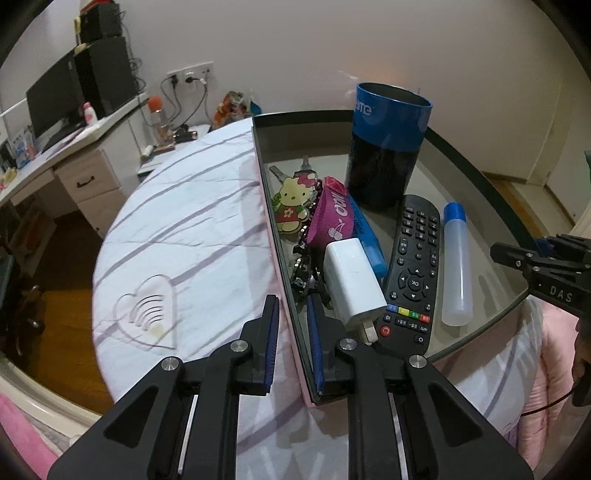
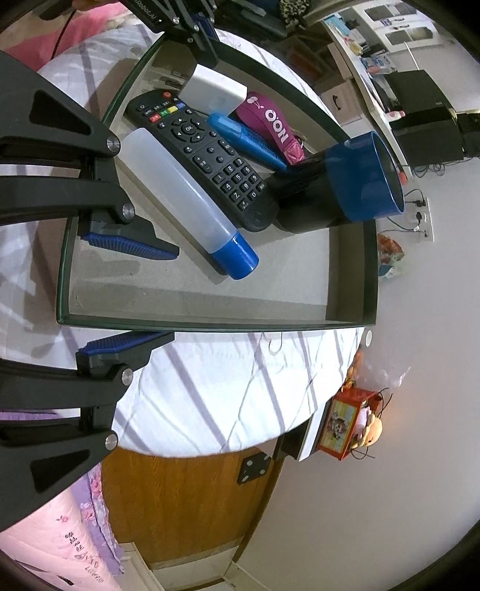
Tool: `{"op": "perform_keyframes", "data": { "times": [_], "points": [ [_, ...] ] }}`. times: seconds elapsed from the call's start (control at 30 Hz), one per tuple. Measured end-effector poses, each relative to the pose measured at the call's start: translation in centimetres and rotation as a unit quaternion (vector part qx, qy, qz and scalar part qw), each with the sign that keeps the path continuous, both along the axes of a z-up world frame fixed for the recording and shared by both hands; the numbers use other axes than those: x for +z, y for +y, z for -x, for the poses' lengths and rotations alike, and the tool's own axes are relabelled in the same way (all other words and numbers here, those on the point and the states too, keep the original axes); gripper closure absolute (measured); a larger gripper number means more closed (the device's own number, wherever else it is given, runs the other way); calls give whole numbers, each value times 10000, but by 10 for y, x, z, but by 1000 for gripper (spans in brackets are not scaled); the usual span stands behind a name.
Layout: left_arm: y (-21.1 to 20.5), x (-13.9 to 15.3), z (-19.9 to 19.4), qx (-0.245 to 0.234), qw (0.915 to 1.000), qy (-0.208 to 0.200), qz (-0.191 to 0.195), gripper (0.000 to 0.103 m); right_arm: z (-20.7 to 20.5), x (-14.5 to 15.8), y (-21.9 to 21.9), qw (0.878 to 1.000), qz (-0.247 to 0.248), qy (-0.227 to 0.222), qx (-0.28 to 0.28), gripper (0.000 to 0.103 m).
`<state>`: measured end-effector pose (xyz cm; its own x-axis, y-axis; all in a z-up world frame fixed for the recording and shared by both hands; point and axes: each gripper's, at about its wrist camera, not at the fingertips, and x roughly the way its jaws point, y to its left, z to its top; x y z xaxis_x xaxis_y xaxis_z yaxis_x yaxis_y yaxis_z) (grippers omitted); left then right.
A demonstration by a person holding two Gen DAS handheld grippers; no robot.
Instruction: Organize rigid objects
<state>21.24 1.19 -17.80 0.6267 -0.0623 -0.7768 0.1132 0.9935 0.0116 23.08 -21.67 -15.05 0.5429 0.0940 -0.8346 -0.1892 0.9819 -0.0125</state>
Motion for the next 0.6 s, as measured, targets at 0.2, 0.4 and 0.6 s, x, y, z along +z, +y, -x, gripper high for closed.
{"op": "perform_keyframes", "data": {
  "times": [0.2,0.4,0.6],
  "points": [
    [14,2,5,142,9999,-21,-17,85,0,0,11,10000,-11,-3,63,64],
    [16,3,8,195,9998,-46,-48,81,0,-1,7,9999,-102,-17,21,63],
    [21,18,18,347,9988,-341,-107,45,2,2,2,9997,-228,-29,2,53]
  ]
}}
